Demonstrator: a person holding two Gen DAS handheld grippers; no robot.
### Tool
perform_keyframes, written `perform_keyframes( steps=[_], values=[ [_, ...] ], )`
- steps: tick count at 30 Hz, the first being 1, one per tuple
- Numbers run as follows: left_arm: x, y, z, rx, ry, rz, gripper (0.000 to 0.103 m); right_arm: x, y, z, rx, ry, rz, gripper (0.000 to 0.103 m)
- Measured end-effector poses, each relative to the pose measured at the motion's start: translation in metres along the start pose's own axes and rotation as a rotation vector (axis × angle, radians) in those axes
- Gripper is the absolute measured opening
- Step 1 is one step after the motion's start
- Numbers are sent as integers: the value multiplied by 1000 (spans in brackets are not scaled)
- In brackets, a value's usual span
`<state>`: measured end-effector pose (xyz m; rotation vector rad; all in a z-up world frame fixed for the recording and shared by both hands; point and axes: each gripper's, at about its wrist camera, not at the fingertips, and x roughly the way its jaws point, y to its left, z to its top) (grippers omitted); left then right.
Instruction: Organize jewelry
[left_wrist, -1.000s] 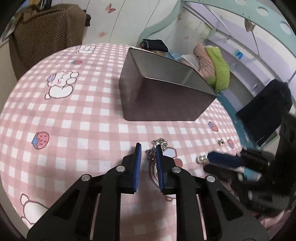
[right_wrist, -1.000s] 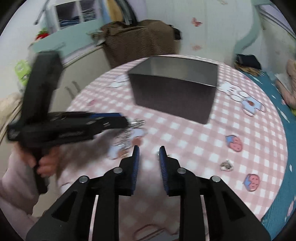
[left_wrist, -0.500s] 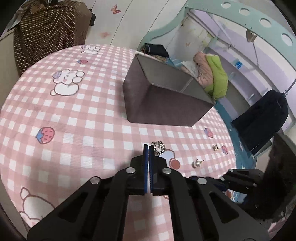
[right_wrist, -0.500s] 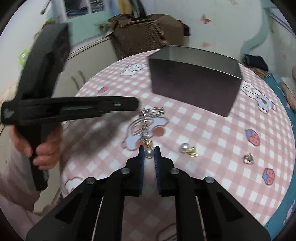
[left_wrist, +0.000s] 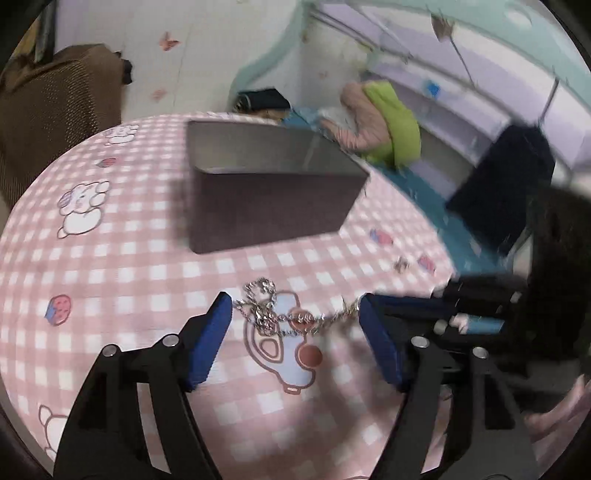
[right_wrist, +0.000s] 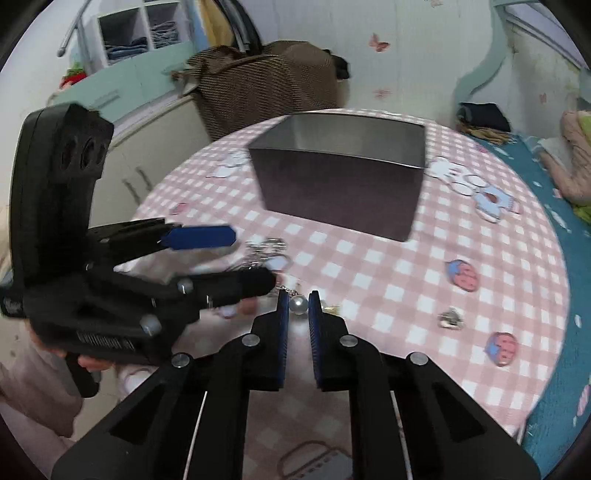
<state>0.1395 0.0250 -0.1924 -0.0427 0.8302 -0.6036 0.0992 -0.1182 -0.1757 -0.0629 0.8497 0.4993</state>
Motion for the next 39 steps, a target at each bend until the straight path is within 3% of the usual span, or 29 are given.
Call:
perform_keyframes(
  steps=[3,5,6,8,9,11,13,20,28,29,31,34,39],
  values=[
    [9,-10,-5,98,27,55,63,-6,-6,1,16,-14,2,11],
    [12,-17,-6,155,30,110,43,-9,-8,2,18,-23,1,11],
    [15,-20,-6,184,35,137,39,-10,-10,3,25,-28,7,11],
    [18,-22,-5,214,39,129,13,-11,-11,4,28,-34,15,10],
    [20,-23,-5,220,42,120,11,-11,-10,5,27,-35,16,10],
    [22,-25,-4,222,41,127,8,-12,-10,6,30,-41,21,10],
    [21,-19,-1,161,36,101,4,-14,-11,7,36,-47,24,11],
    [-2,-8,10,27,-67,84,4,-21,-22,14,66,-84,13,10],
    [-23,-12,26,-20,-158,97,5,-27,-26,25,93,-134,6,10],
    [-27,-12,27,-28,-178,103,5,-28,-28,25,102,-138,-16,2],
    [-38,-8,31,-44,-216,133,4,-28,-36,26,137,-142,-44,0],
    [-51,-4,37,-60,-237,90,4,-34,-44,30,175,-166,-24,0],
    [-59,-13,45,-32,-260,56,4,-38,-26,41,107,-195,26,5]
  ],
)
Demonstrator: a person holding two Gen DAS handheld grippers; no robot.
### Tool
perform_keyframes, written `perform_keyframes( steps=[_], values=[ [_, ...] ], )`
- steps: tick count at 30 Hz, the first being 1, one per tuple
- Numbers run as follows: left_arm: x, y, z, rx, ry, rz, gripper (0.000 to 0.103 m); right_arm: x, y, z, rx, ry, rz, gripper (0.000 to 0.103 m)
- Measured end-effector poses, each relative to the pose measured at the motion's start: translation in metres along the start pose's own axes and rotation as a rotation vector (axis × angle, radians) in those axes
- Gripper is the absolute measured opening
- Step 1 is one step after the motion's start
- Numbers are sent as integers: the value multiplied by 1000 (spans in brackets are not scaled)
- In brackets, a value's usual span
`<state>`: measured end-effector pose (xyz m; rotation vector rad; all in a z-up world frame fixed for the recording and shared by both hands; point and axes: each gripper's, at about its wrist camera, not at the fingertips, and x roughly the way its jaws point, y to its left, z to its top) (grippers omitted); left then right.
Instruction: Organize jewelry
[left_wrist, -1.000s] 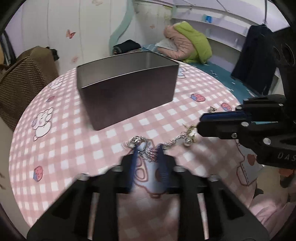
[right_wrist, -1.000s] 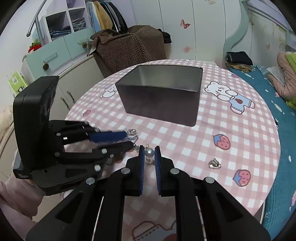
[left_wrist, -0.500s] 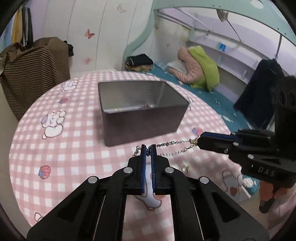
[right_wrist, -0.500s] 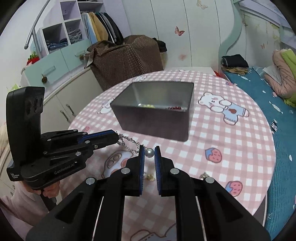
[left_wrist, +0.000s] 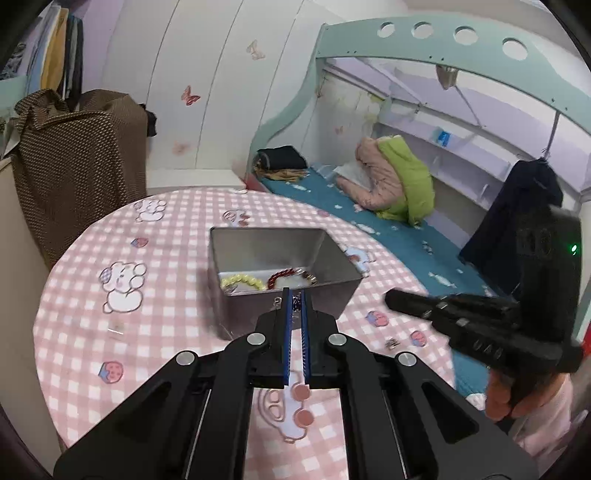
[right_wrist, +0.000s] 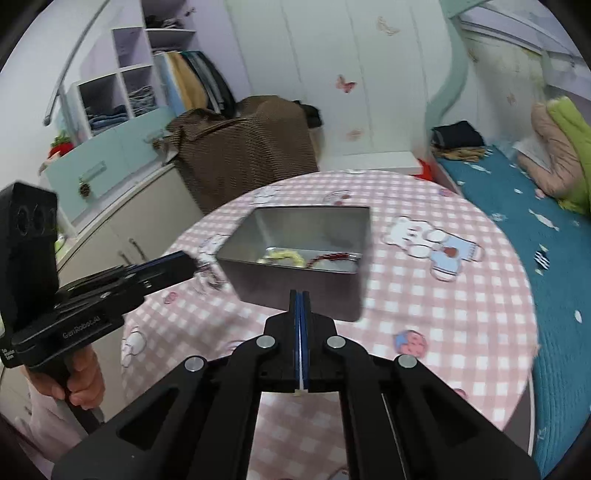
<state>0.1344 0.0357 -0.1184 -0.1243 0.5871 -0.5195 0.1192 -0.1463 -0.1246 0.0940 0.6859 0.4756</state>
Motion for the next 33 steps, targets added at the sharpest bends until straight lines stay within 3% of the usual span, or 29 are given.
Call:
perform_keyframes(
  steps=[2,4,9,13,18,23,26,28,30,33],
  values=[
    [-3,-2,4,0,-11,-18,4,3,4,1,-13,3,28,7],
    [-8,-4,9,-3,-24,-39,4,10,7,0,-31,21,40,19],
    [-16,-5,17,-12,-42,-88,5,19,6,-7,-14,51,67,35],
    [-13,-4,14,-16,-20,-93,5,21,6,-12,-10,56,49,61],
    [-9,0,11,-42,-6,-91,5,12,-1,-7,-12,23,24,61],
    [-9,2,14,-47,-15,-85,5,17,-2,-18,-80,99,15,61],
    [-10,4,14,-49,-19,-77,5,26,5,-36,-103,160,25,53],
    [-10,5,12,-53,-16,-73,5,36,9,-47,-113,203,32,40],
    [-9,6,7,-61,-8,-67,5,45,12,-54,-129,232,25,35],
    [-6,9,-1,-81,9,-58,5,45,16,-55,-154,223,1,16]
  ],
)
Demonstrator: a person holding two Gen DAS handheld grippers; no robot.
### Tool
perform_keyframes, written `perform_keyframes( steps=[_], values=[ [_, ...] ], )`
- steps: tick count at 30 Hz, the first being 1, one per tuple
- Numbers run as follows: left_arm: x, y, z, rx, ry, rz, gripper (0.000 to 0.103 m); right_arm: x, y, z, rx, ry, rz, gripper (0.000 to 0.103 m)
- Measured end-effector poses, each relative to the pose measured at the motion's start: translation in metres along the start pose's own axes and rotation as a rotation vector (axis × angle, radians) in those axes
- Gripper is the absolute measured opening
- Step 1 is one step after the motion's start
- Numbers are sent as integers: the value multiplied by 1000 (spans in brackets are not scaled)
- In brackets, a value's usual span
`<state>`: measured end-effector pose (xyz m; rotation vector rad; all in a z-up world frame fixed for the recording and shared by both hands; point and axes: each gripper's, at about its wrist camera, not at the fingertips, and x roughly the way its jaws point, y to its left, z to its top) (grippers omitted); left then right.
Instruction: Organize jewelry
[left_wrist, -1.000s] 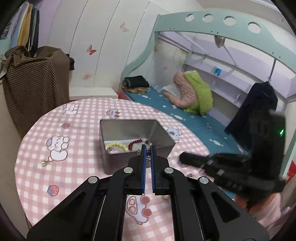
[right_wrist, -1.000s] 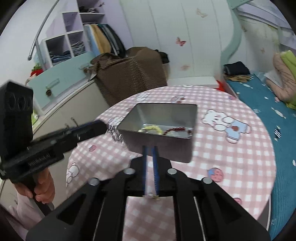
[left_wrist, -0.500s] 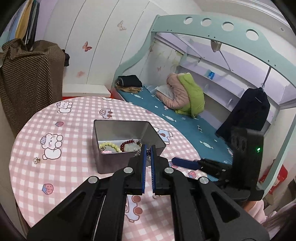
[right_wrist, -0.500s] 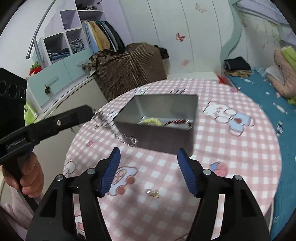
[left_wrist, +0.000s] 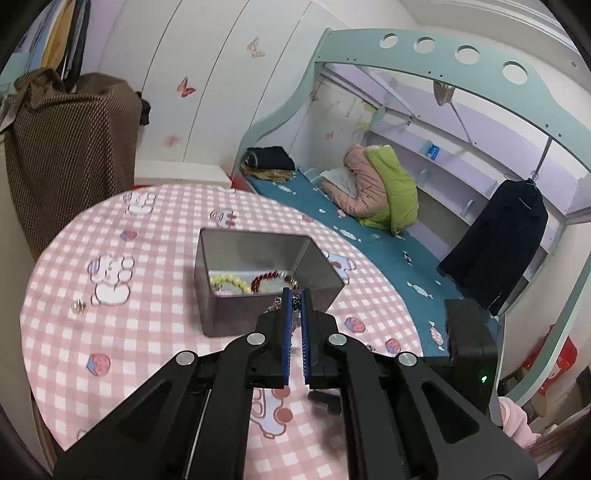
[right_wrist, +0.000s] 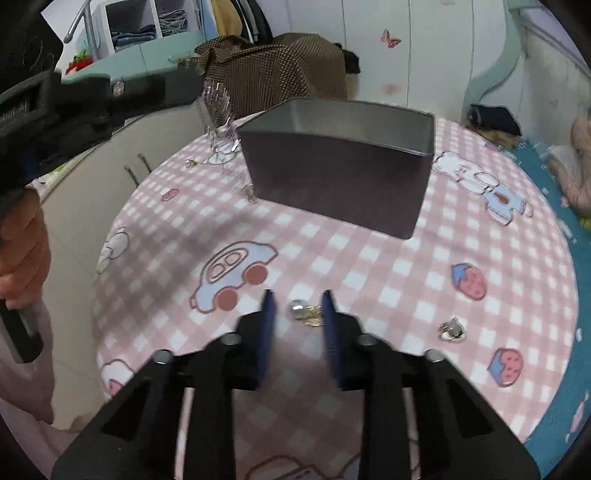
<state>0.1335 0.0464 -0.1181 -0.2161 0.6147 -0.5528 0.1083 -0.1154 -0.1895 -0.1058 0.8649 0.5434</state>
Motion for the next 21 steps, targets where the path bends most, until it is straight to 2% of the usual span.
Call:
perform_keyframes(
  steps=[2,9,14,21],
  values=[
    [1,3,-3,-14,8,5,5,0,-3,1,19,-2,9,15],
    [7,7,-9,-23,23,29,5,-10,-14,10,48,-43,-40,13],
    [10,4,1,-14,6,28,5,-33,-26,28,68,-129,-59,13],
    [26,2,31,-4,-23,17,5,-58,-36,71,65,-266,-68,14]
  ],
)
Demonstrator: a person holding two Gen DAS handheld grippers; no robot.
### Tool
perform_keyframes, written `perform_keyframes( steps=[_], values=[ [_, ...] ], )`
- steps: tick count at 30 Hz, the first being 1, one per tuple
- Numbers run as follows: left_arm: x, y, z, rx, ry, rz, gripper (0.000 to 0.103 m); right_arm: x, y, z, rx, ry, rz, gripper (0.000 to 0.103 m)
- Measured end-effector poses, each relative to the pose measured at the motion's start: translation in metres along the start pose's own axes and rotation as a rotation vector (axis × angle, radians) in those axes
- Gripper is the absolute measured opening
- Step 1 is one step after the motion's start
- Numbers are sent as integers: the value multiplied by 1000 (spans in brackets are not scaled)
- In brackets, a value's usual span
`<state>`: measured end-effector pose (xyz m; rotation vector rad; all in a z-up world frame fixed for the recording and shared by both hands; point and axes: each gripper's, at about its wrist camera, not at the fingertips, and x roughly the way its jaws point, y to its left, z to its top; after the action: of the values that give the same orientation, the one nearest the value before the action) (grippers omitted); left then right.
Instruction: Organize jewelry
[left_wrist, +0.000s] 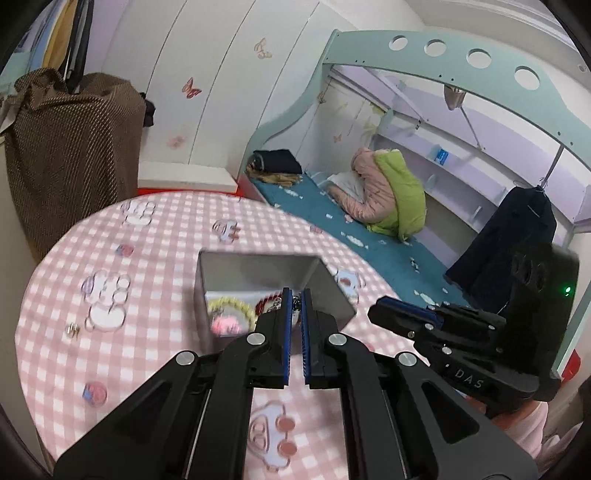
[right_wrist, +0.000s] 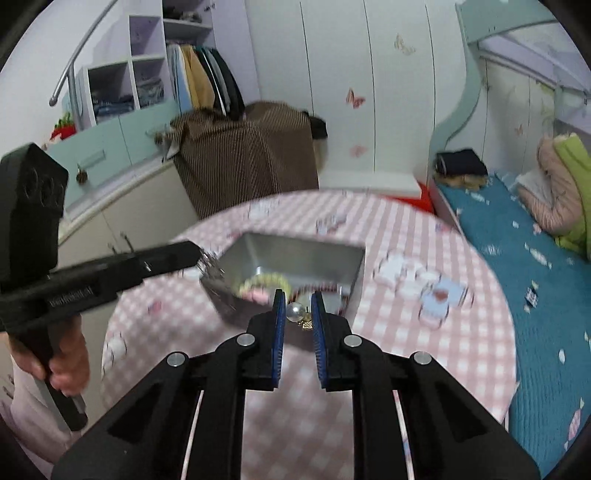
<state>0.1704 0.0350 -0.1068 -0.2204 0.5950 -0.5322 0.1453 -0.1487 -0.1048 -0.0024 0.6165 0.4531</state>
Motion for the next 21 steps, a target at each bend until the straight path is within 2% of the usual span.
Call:
perform_keyframes(
  steps=[6,12,15,16,17,18,19,20,21],
  values=[
    [17,-3,25,21,-15,3,5,19,-7,23,13,-15,27,14],
    [34,2,32,24,7,18,5,39,-12,27,30,17,60,14],
    [44,7,32,17,30,12,5,44,-15,28,35,27,82,19],
    [46,8,32,20,36,17,6,44,-16,29,41,27,82,31],
    [48,8,31,24,41,31,9,44,-20,30,53,24,60,39],
    [49,9,31,30,46,55,13,42,-22,29,57,19,36,57],
    [48,10,30,34,47,72,26,38,-26,29,62,9,6,64],
    [47,12,29,34,49,84,42,35,-29,29,68,3,-6,65],
    [45,14,27,38,54,103,47,29,-35,28,78,1,-14,65]
  ],
)
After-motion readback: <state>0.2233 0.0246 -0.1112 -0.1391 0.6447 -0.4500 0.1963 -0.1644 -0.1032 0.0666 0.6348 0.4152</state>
